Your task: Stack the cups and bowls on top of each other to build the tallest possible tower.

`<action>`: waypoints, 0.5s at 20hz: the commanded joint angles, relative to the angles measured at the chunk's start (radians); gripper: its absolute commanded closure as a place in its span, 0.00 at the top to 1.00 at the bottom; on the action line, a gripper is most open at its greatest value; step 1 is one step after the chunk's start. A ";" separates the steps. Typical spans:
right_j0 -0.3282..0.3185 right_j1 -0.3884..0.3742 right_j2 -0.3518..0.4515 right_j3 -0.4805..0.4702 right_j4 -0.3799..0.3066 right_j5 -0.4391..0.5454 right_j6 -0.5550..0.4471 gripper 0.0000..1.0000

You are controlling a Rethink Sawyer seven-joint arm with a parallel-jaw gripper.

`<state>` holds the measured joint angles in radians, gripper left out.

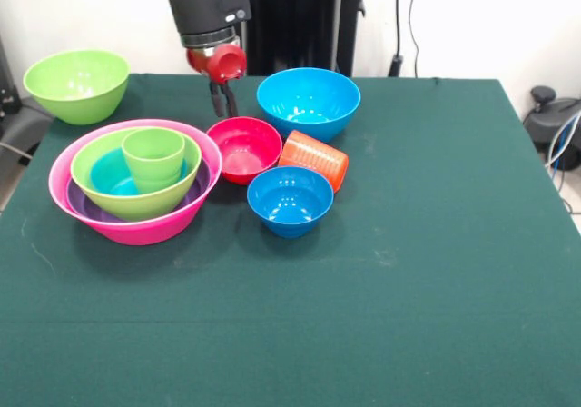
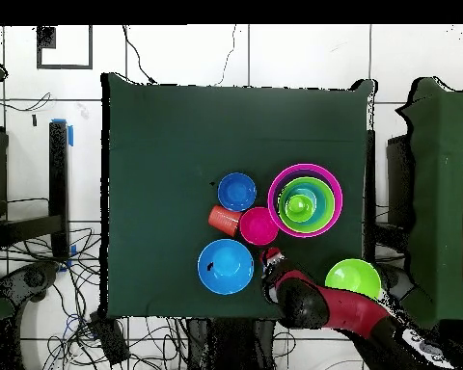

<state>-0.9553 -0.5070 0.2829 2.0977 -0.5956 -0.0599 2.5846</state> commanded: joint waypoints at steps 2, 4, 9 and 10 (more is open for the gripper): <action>-0.020 -0.035 0.153 -0.017 0.031 0.119 -0.020 1.00; -0.021 -0.034 0.159 -0.019 0.030 0.120 -0.021 1.00; -0.022 -0.036 0.204 -0.016 0.048 0.139 -0.011 1.00; -0.016 -0.042 0.205 -0.011 0.059 0.149 -0.004 1.00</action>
<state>-0.9976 -0.5540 0.3644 2.0982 -0.5879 -0.0297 2.5846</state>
